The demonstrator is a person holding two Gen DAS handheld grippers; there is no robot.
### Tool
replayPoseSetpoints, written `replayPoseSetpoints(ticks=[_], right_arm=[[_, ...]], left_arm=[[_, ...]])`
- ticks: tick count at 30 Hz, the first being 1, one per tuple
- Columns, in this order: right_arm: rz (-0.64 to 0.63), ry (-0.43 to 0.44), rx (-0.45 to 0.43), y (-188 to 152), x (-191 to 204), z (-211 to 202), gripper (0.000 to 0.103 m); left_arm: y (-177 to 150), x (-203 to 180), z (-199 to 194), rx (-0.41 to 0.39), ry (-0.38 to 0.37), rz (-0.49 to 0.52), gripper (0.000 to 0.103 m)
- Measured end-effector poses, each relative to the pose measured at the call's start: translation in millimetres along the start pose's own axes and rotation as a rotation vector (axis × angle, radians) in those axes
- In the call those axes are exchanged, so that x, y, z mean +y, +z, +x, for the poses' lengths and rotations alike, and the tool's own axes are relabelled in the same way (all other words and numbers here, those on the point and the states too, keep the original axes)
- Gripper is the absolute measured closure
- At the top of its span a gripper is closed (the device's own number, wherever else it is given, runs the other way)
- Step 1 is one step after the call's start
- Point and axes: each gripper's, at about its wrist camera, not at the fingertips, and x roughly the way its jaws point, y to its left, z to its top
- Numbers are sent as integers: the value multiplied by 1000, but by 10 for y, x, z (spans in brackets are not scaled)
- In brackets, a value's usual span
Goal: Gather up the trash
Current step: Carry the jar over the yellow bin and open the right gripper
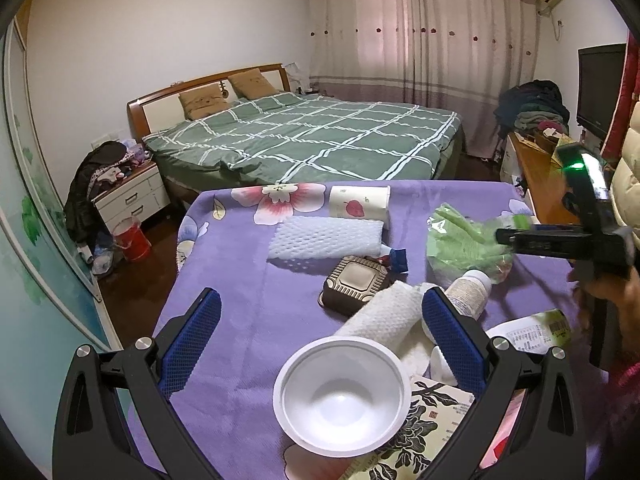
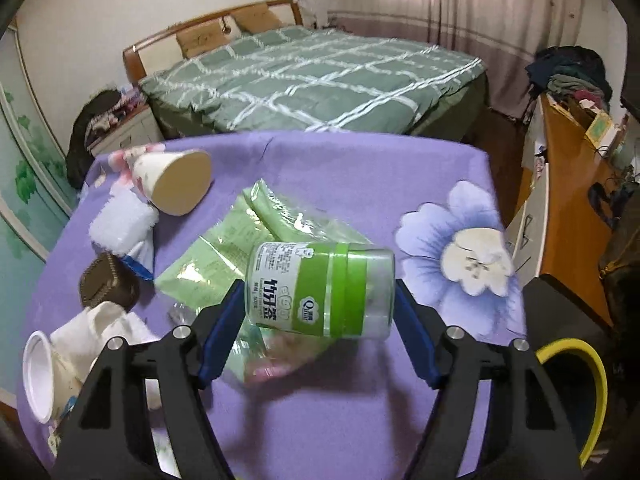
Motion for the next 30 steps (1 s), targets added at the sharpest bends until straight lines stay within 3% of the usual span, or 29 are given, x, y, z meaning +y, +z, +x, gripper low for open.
replayPoseSetpoints(ticks=[7,13,19,25,30], right_arm=[[96,-46,-87,-411,-445,-607,34],[246,-178,-109,-905,-1087,-913,34],[350,-321,-28,-1321,-1658,-761,34],[413,-359,88,-1559,-1995,-408,34],[430,-371,124,-1597,-2086,-292,34]], left_arm=[[-48,-66,-80,-4,-22,10,4],[-139,-158,-104,13,-48,20,4],[-245,-264,-139,28,-67,35,4],[-298,-357,-209,36,-93,63,4],[-315,-347,-288,36,-99,78,4]])
